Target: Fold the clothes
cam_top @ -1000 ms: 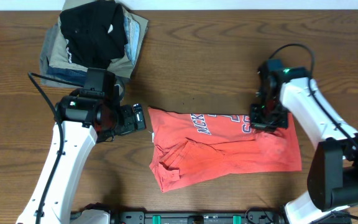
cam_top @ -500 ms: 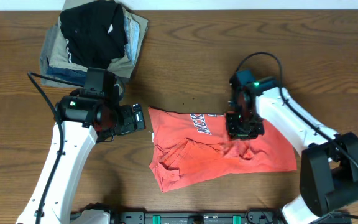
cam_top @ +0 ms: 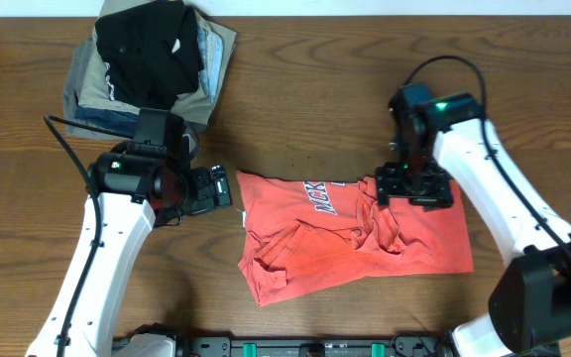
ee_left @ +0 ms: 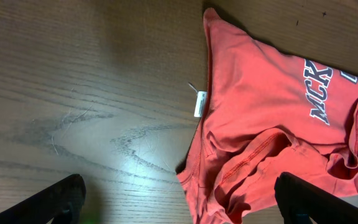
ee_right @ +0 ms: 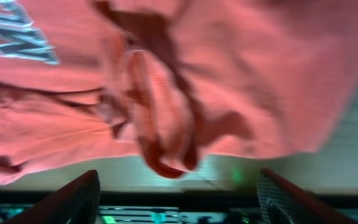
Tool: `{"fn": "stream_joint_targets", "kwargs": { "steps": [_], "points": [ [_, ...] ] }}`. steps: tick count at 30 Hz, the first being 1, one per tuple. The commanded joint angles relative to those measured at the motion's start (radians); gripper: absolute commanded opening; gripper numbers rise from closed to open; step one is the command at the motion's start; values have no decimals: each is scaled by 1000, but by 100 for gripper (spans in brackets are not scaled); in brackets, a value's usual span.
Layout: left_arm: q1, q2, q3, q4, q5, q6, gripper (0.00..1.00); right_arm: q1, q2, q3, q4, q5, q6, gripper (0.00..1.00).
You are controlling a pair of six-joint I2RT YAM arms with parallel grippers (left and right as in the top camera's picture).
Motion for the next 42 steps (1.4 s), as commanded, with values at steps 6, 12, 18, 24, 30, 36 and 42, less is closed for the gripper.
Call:
{"fn": "stream_joint_targets", "kwargs": {
  "steps": [6,12,18,24,30,36,42],
  "points": [
    [-2,4,0,-6,-9,-8,98,-70,-11,-113,41,3,-46,18],
    [-2,4,0,-6,-9,-8,98,-35,-11,-283,174,-118,-59,9],
    [-2,4,0,-6,-9,-8,98,14,-11,-408,331,-251,-55,9],
    [-2,4,0,-6,-9,-8,98,95,-11,-454,419,-298,16,2],
    [-2,4,0,-6,-9,-8,98,101,-13,-365,362,-302,39,1],
    [-2,4,0,-6,-9,-8,98,98,-13,-147,178,-286,-61,10],
    [-2,4,0,-6,-9,-8,98,48,-13,-9,93,-21,-48,63]
  ]
}}
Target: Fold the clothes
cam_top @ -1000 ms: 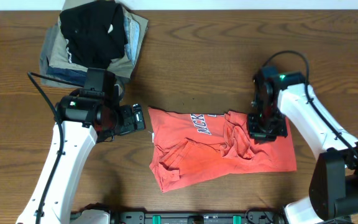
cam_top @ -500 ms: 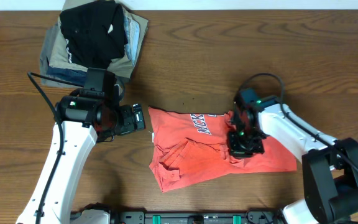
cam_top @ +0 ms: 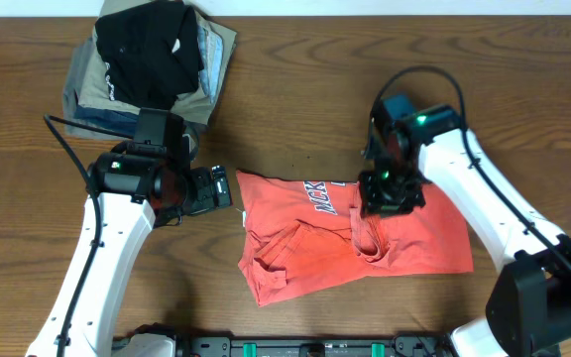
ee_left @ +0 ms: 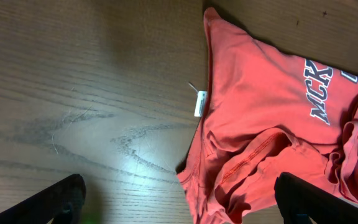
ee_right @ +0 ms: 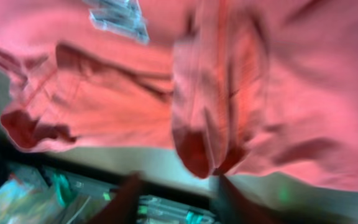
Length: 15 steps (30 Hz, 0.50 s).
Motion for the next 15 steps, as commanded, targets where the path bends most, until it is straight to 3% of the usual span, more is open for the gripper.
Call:
{"fn": "stream_joint_targets", "kwargs": {
  "steps": [1,3,4,7,8,15],
  "points": [
    [-2,4,0,-5,-9,-8,98,-51,-7,30,-5,209,-9,65],
    [-2,4,0,-5,-9,-8,98,-80,-3,19,-5,253,-10,62],
    [-2,4,0,-5,-9,-8,98,-97,-3,8,-5,253,-10,56],
    [-2,4,0,-5,-9,-8,98,-132,-3,-49,21,237,-10,27],
    [-2,4,0,-4,-9,-8,98,-134,-3,-72,39,219,-11,22],
    [-2,4,0,-5,-8,-8,98,-74,-3,-299,249,64,7,18]
  ]
}}
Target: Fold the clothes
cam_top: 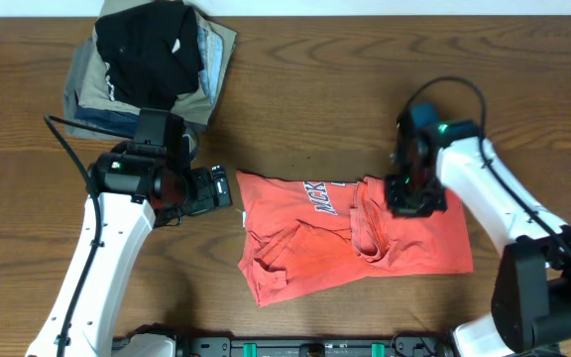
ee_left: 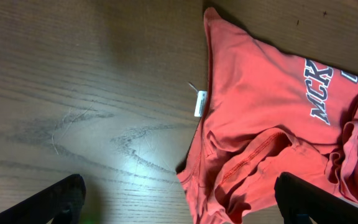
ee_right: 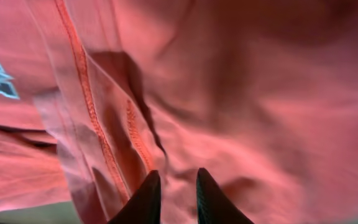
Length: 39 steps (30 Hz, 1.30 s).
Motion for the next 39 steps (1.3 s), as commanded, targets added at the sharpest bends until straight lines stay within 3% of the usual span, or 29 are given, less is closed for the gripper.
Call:
{"fn": "stream_joint_targets", "kwargs": {
  "steps": [1,7,16,21,26,27,30,34,35,39],
  "points": [
    [-2,4,0,-5,-8,-8,98,42,-3,-99,56,-64,31,19],
    [-2,4,0,-4,-8,-8,98,100,-3,-198,178,-150,63,17],
    [-2,4,0,-5,-8,-8,98,171,-3,-194,315,-343,66,15],
    [-2,4,0,-5,-8,-8,98,160,-3,-87,187,-318,55,21],
    [-2,4,0,-5,-8,-8,98,104,-3,75,-29,-95,39,27],
    [-2,4,0,-5,-8,-8,98,90,-3,99,-55,-43,39,31],
    [-2,4,0,-5,-8,-8,98,44,-3,129,-79,57,38,61],
    [0,8,-1,-5,-9,-8,98,-30,-3,127,-72,84,26,88],
    [6,14,-1,-6,-17,-8,98,-51,-3,127,-67,84,15,99],
    [91,62,-1,-16,-6,-7,98,-162,-3,127,-50,84,5,99]
  ]
}}
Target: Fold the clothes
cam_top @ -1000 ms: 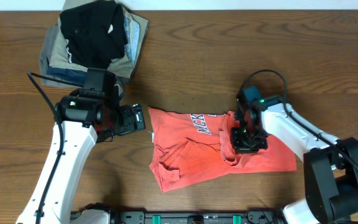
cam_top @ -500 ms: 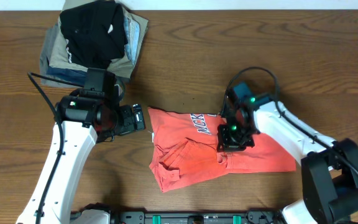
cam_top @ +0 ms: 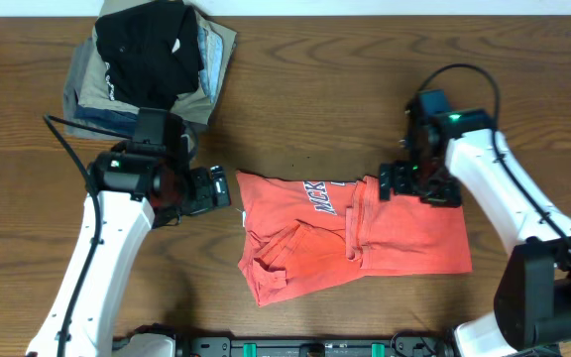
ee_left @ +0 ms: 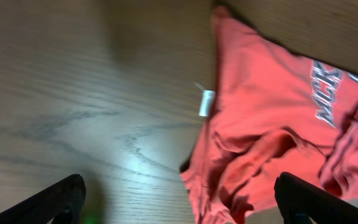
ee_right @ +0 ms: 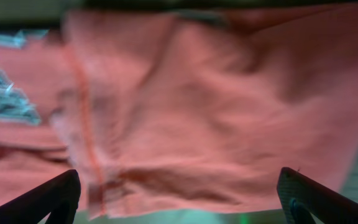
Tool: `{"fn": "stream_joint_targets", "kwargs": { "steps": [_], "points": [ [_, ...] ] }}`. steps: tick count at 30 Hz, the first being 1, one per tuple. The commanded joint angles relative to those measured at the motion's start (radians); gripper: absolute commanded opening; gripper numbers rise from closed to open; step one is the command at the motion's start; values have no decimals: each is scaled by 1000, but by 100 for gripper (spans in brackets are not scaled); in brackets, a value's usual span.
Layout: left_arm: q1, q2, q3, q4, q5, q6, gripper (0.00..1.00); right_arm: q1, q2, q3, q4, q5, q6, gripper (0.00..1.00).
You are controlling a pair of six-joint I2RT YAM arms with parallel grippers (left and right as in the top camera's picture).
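A red T-shirt (cam_top: 365, 243) with white lettering lies crumpled on the wooden table (cam_top: 305, 89); its right half is fairly flat and its left half bunched. My right gripper (cam_top: 416, 188) hangs open above the shirt's upper right part, with red cloth (ee_right: 216, 106) filling the right wrist view between the wide-apart fingers (ee_right: 328, 199). My left gripper (cam_top: 216, 188) stands open just left of the shirt's left edge. The left wrist view has the shirt (ee_left: 266, 118) and its white label (ee_left: 207, 102) ahead of the open gripper (ee_left: 179, 208).
A pile of clothes (cam_top: 152, 64), black on top of denim and khaki, sits at the table's far left corner behind the left arm. Bare wood surrounds the shirt. A dark rail runs along the near edge (cam_top: 295, 347).
My right gripper was shut low on the shirt's cloth and is now open and higher, a little further back. The shirt's right half lies flatter. The left gripper has shifted slightly.
My right gripper first hung open over a bunched fold in the shirt's middle. It then stood further left with its fingers closing on that fold, then shut further right. Now it is open and the right half lies smoother. The left arm stayed beside the shirt.
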Motion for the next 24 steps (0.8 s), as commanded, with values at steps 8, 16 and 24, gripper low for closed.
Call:
{"fn": "stream_joint_targets", "kwargs": {
  "steps": [8,16,24],
  "points": [
    [210,167,-1,-6,404,310,98,-293,-3,10,13,39,-16,99],
    [161,278,-84,49,507,325,98,-373,-3,10,18,39,-16,99],
    [92,320,-231,241,605,309,98,-372,-3,10,41,28,-4,99]
  ]
}}
